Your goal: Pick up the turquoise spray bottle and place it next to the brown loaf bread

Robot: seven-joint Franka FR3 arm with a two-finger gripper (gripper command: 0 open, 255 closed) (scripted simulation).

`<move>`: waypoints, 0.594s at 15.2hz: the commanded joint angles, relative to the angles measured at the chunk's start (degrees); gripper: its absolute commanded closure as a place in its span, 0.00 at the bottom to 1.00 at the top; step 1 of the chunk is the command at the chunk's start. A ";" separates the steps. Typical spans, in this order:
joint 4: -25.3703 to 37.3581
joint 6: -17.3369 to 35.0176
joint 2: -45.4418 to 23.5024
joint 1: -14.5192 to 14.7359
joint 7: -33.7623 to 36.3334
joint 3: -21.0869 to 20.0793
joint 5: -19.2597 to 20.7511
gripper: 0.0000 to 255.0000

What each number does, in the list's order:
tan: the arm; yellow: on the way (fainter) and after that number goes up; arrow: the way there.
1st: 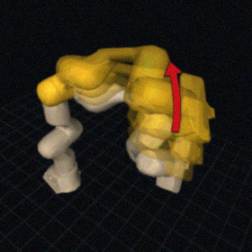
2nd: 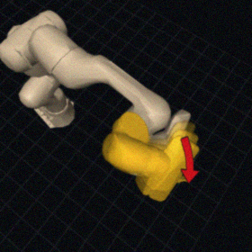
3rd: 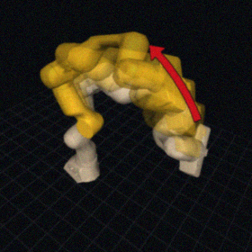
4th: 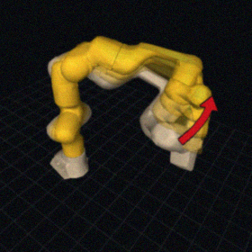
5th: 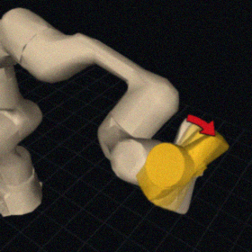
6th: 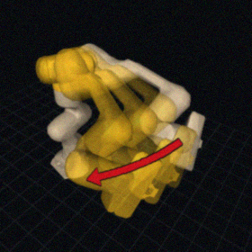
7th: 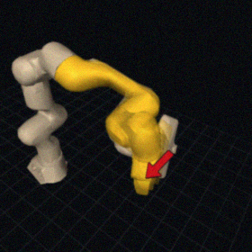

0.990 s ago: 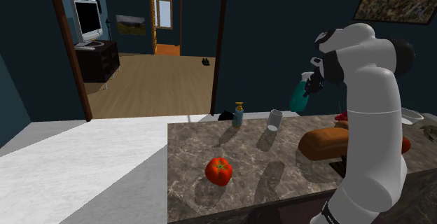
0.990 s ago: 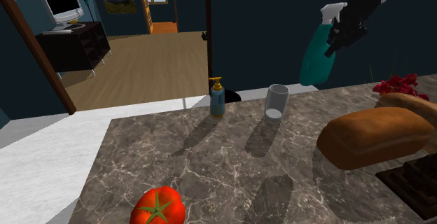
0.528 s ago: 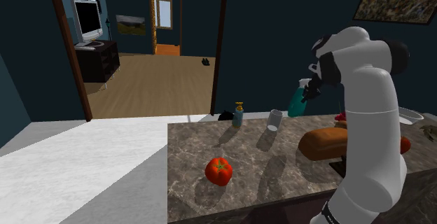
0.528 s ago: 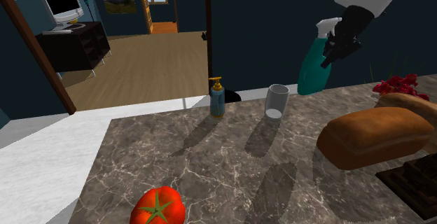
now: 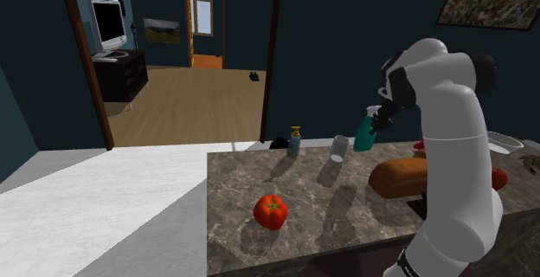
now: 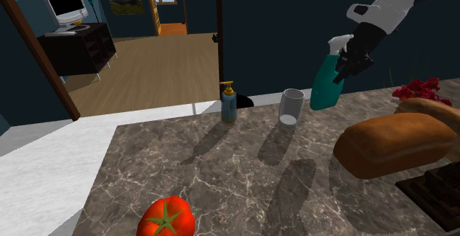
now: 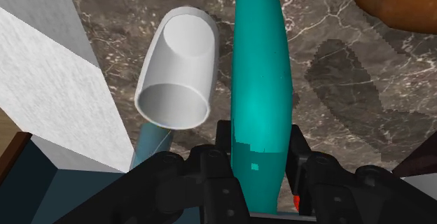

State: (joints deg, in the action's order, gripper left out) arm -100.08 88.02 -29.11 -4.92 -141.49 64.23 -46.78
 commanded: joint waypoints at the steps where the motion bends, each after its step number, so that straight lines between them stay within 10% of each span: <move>1: -0.96 1.10 -0.67 -0.10 -0.79 -0.46 -0.63 1.00; 9: -3.37 4.42 -3.71 -1.34 -3.69 -2.64 -3.25 1.00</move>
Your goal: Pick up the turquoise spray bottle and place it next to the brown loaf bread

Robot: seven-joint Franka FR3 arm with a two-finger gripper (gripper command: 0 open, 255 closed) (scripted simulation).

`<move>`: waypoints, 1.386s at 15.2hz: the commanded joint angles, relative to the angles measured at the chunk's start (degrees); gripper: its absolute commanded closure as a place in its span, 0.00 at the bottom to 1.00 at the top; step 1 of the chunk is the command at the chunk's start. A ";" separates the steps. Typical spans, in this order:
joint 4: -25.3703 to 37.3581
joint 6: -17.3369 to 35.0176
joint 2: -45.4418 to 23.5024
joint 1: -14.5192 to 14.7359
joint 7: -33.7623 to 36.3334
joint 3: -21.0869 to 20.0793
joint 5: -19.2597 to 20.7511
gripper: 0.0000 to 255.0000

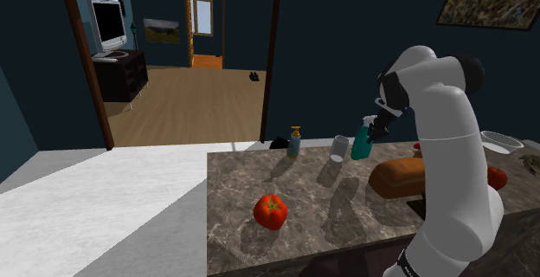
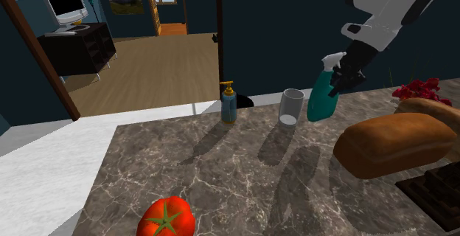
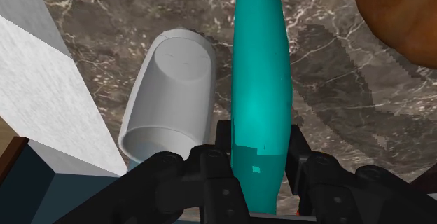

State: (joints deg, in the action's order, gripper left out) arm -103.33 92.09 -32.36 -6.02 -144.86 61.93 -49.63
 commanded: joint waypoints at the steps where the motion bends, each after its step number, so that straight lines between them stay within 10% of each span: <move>1: -0.37 0.74 -0.87 -0.42 -0.68 -0.64 -0.75 1.00; 17: -1.95 3.96 -4.70 -2.25 -3.78 -3.52 -4.04 1.00; 18: -1.95 3.96 -4.70 -2.25 -3.78 -3.52 -4.04 0.00; 21: -1.95 3.96 -4.70 -2.25 -3.78 -3.52 -4.04 0.00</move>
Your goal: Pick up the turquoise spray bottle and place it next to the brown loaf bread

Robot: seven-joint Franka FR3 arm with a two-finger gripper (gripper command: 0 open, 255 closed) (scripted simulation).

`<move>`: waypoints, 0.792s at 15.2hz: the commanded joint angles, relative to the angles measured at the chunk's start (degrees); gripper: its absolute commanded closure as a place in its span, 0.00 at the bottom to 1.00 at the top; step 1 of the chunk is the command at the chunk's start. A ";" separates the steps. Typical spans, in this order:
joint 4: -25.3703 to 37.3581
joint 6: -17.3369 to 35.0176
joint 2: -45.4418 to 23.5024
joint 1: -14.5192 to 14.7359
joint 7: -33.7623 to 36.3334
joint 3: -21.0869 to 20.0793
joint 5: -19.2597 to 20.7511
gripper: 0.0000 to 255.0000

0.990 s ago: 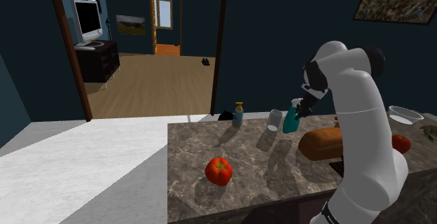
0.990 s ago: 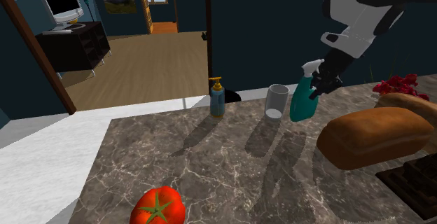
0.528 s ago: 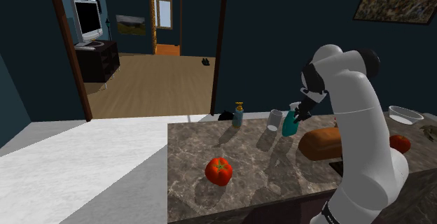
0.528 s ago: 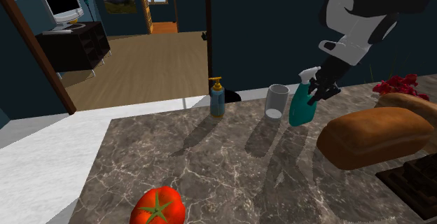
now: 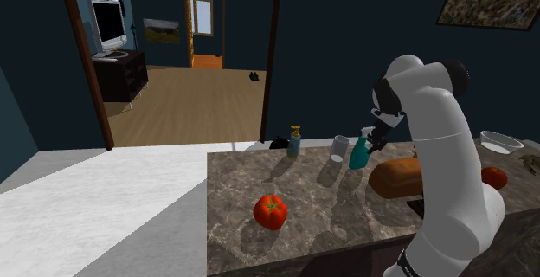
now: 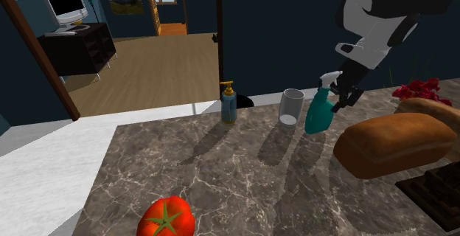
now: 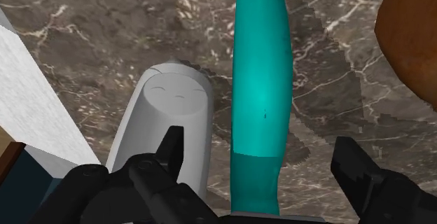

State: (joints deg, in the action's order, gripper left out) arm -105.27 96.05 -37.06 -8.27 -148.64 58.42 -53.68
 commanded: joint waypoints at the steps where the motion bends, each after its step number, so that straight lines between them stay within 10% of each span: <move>1: 0.00 0.00 0.00 0.00 0.00 0.00 0.00 0.00; 12: 4.86 -5.13 1.36 -2.44 1.47 1.71 2.77 0.00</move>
State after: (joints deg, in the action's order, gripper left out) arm -100.42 90.93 -35.72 -10.71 -147.16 60.12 -50.92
